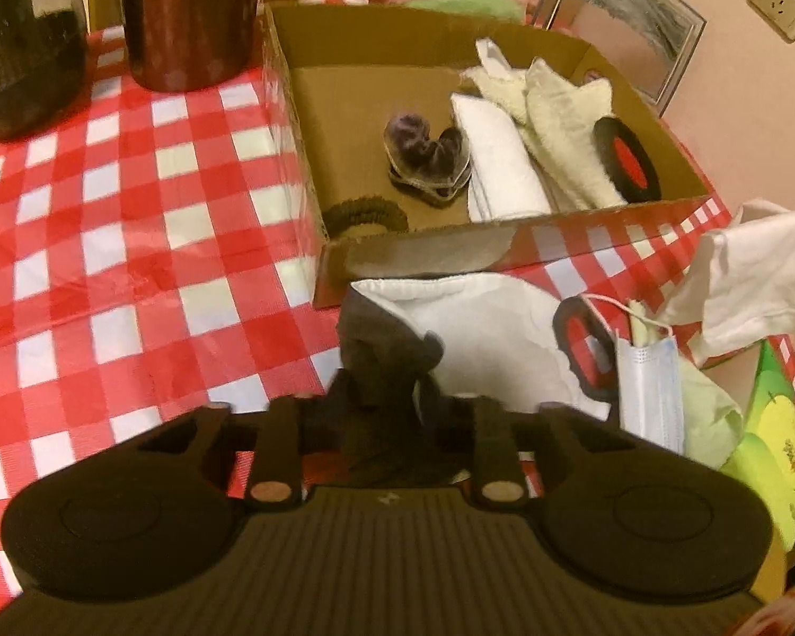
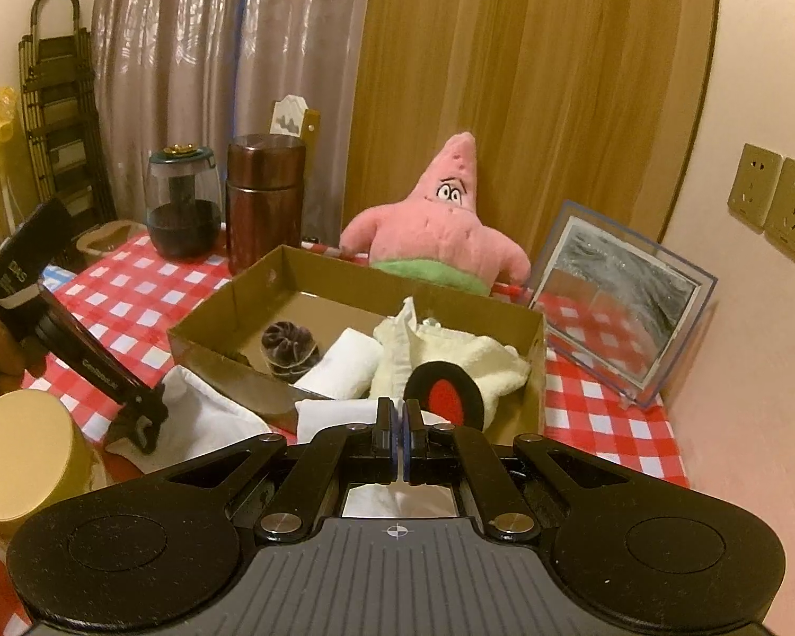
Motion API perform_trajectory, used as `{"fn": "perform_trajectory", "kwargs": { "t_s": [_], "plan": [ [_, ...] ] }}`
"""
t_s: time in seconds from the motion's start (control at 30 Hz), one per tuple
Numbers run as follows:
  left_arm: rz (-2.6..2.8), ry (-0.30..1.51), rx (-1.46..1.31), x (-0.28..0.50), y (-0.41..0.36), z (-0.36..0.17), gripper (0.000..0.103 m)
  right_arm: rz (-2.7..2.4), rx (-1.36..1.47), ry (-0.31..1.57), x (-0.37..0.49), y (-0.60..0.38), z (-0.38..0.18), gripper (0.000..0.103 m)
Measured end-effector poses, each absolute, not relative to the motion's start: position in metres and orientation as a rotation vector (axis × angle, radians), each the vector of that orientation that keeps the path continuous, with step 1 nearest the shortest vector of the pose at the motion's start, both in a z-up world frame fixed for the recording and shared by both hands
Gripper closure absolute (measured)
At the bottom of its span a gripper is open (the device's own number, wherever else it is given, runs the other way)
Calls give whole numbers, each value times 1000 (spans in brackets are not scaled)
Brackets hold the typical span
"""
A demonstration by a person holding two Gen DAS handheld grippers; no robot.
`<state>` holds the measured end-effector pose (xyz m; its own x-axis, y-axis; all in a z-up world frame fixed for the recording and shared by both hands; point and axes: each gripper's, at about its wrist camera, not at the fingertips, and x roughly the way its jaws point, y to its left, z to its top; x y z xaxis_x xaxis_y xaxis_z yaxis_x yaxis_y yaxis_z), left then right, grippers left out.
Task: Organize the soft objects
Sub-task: 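Grasp the black cloth mask with the left tool while the right tool holds the white mask, then carry the black mask and white mask into the box and open both tools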
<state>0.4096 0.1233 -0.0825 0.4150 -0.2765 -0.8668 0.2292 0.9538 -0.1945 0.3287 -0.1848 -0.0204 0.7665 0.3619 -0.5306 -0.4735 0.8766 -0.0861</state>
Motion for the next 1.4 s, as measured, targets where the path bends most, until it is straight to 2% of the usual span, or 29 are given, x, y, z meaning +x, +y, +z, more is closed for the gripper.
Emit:
{"fn": "perform_trajectory", "kwargs": {
  "t_s": [0.13, 0.53, 0.83, 1.1, 1.4],
  "plan": [
    [-322, 1049, -35, 401, 125, -53, 89, 457, -216, 523, 330, -184, -15, 101],
    [-344, 847, 43, 381, 108, 70, 89, 452, -185, 460, 325, -192, 32, 101],
    [-326, 730, 111, 378, 77, 130, 89, 451, -172, 414, 325, -200, 62, 101],
    [-290, 699, 137, 413, 55, 126, 89, 470, -125, 410, 366, -203, 71, 101],
    [-246, 720, 203, 460, 35, 64, 89, 475, -39, 457, 438, -197, 45, 101]
  ]
}}
